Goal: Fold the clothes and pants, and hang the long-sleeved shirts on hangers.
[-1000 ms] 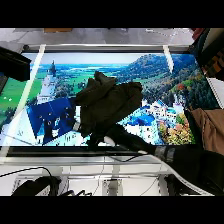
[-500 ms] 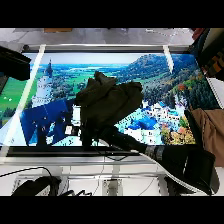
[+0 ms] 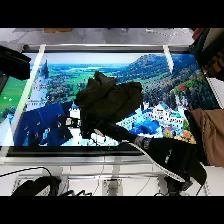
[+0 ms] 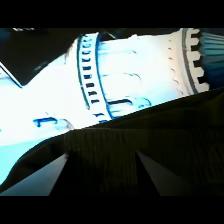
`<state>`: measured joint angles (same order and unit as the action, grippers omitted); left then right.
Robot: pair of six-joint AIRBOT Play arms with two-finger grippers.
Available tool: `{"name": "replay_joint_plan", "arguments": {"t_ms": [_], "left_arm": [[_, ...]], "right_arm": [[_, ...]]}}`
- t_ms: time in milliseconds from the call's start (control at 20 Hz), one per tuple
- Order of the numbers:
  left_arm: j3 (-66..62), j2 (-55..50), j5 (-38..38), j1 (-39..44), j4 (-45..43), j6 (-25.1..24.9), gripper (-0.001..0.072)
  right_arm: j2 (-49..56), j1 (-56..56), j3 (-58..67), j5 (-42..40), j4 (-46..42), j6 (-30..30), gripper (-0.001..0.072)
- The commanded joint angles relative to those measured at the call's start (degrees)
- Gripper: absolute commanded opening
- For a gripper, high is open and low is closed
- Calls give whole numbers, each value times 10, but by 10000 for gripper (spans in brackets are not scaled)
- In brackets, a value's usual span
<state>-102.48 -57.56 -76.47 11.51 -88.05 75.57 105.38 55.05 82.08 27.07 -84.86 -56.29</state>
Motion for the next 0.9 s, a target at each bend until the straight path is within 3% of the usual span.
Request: {"name": "replay_joint_plan", "arguments": {"t_ms": [0,700,750,850], "left_arm": [[0,0,2,-1,0,0,18],[0,0,2,-1,0,0,18],[0,0,3,-1,0,0,18],[0,0,5,-1,0,0,18]], "right_arm": [[9,1,11,23,24,5,453],[21,-1,11,26,-13,10,450],[21,-5,11,22,-13,17,428],[21,-15,11,25,-13,20,293]]}}
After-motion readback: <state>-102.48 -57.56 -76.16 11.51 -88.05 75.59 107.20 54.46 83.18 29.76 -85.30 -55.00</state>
